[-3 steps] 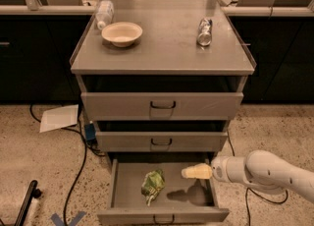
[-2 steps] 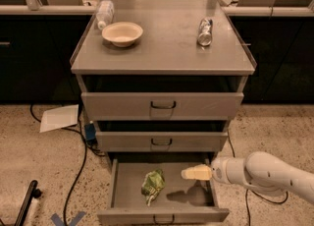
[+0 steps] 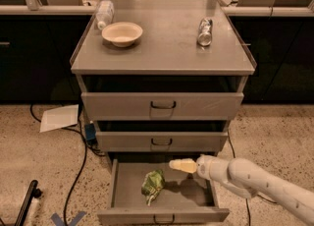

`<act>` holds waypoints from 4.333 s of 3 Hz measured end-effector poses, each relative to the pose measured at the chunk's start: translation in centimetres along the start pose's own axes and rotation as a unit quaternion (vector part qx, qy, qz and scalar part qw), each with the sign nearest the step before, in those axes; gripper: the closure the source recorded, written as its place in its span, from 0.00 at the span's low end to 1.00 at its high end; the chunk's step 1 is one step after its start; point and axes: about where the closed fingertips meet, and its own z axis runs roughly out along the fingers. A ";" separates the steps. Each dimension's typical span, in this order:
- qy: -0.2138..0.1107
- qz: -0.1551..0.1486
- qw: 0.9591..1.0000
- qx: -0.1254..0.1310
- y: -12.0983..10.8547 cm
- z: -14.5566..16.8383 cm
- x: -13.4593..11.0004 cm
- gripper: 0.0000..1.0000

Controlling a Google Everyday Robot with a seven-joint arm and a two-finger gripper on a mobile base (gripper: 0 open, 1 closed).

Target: Pick green jalapeno chip bag from bottom drawer and place on counter

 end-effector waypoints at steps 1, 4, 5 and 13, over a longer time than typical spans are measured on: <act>-0.012 0.026 0.999 -0.035 0.0 7.3 2.4 0.00; 0.079 0.110 0.988 -0.078 0.2 17.8 14.2 0.00; 0.103 0.107 0.985 -0.092 1.3 19.6 15.8 0.00; 0.154 0.094 0.982 -0.053 -1.7 25.6 20.1 0.42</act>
Offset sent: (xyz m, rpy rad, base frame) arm 0.0228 0.1123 -0.1976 0.2011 0.1960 0.0399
